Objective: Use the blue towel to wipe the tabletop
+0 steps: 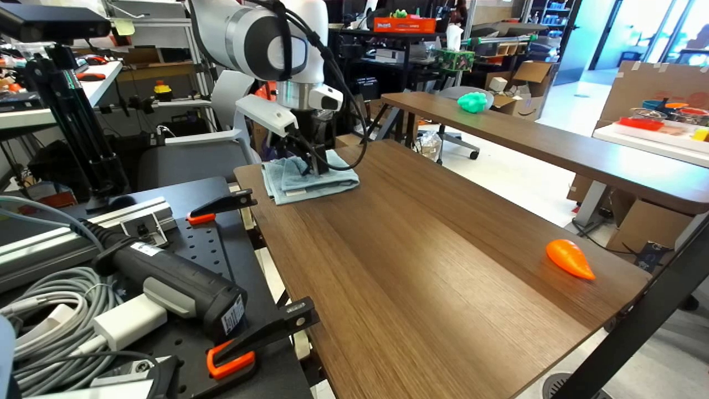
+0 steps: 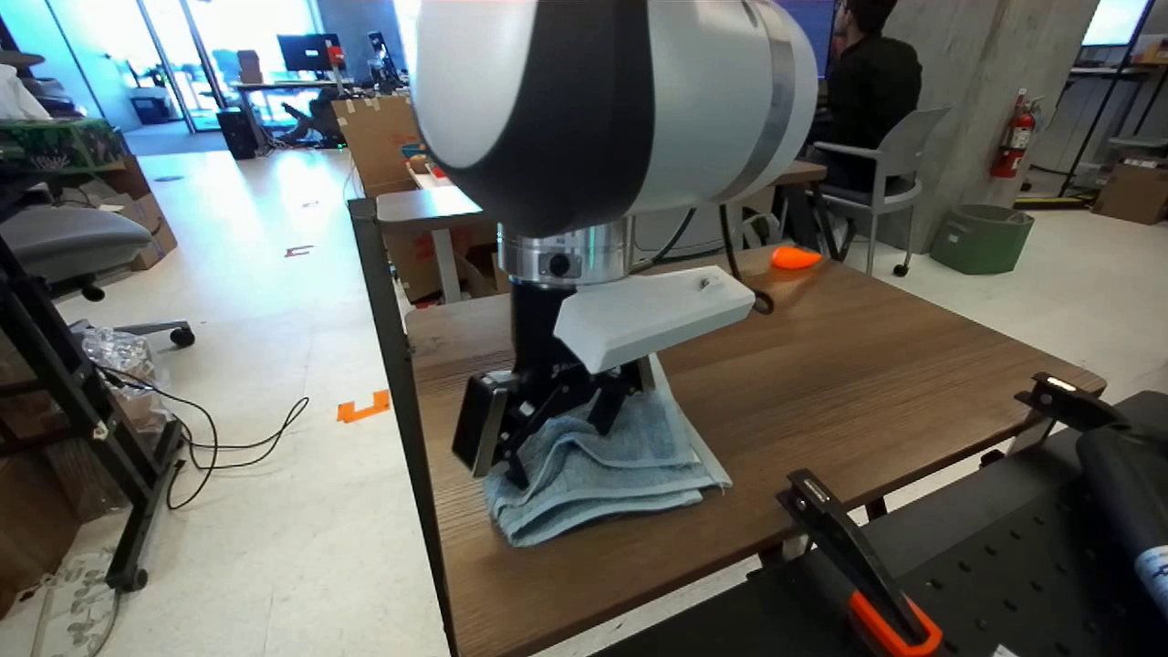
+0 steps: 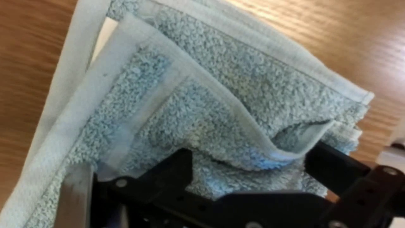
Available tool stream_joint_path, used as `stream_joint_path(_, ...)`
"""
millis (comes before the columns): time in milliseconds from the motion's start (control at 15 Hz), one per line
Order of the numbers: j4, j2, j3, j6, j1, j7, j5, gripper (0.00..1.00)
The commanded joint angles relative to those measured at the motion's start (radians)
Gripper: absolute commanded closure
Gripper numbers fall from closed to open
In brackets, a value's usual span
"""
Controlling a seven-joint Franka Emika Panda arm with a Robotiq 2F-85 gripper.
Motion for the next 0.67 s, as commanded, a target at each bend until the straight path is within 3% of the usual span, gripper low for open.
stream_joint_path(0, -0.012, 0.036, 0.068, -0.005, 0.036, -0.041, -0.016, 0.00)
stream_joint_path(267, -0.015, 0.019, 0.025, -0.005, 0.054, -0.021, -0.026, 0.00)
stream_joint_path(600, -0.053, -0.028, -0.128, 0.026, 0.037, 0.076, -0.034, 0.00)
